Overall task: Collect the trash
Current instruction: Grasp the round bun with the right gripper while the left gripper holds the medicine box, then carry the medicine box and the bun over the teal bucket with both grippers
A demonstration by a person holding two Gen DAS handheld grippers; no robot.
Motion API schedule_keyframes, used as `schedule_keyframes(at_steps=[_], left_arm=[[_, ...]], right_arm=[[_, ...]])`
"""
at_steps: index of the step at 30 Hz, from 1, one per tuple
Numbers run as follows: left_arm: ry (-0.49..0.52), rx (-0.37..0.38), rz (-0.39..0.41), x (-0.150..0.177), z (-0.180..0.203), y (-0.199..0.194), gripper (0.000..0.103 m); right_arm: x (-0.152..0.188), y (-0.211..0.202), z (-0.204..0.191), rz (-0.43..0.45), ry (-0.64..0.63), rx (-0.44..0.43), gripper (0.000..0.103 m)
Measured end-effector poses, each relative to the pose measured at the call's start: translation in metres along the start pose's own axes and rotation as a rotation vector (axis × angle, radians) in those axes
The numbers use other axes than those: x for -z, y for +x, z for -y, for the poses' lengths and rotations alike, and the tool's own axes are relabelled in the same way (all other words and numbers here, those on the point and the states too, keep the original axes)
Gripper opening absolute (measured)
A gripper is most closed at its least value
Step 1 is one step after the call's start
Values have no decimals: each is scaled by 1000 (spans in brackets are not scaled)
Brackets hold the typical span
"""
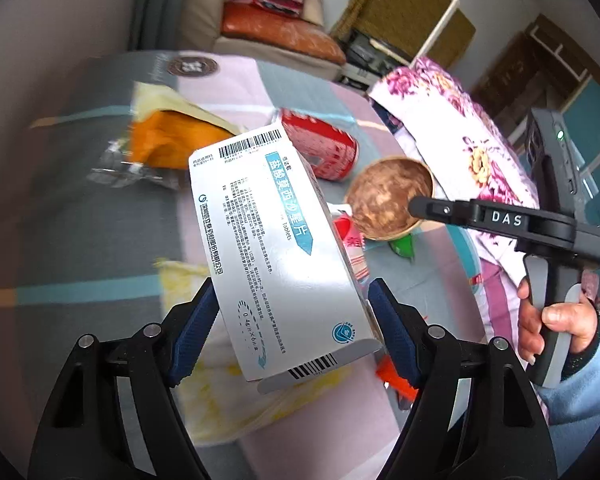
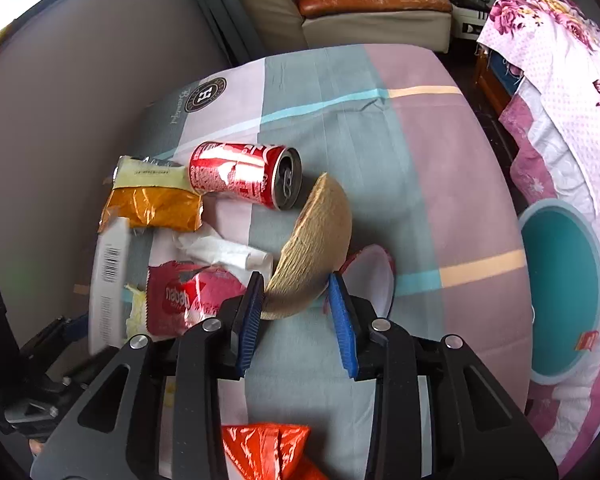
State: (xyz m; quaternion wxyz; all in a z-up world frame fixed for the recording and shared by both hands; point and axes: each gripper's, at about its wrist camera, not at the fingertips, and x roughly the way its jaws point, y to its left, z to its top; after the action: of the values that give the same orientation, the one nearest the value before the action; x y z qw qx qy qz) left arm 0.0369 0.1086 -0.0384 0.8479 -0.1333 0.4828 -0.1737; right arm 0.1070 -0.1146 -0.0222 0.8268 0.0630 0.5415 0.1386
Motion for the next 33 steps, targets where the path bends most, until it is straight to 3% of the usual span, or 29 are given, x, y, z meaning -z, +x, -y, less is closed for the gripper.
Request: schedule_keyframes(at_steps=[8, 10, 11, 14, 26, 33], left_arm=[[-11, -30, -67, 1, 4, 34, 77], [-15, -42, -63, -2, 5, 34, 75], [-17, -44, -57, -4, 7, 32, 75], [-24, -50, -9, -8, 9, 15, 74], [-19, -67, 57, -11, 26, -24, 74], [64, -48, 60, -26, 70, -23, 74]], right_arm=[[-10, 17, 16, -30, 29, -6, 45], [-13, 20, 19, -16, 22, 16, 37], [-12, 21, 19, -13, 18, 22, 23], [-14, 17, 22, 6, 26, -1, 8], [-17, -29, 16, 113, -1, -83, 6], [-13, -70, 60, 200, 79, -75, 6]])
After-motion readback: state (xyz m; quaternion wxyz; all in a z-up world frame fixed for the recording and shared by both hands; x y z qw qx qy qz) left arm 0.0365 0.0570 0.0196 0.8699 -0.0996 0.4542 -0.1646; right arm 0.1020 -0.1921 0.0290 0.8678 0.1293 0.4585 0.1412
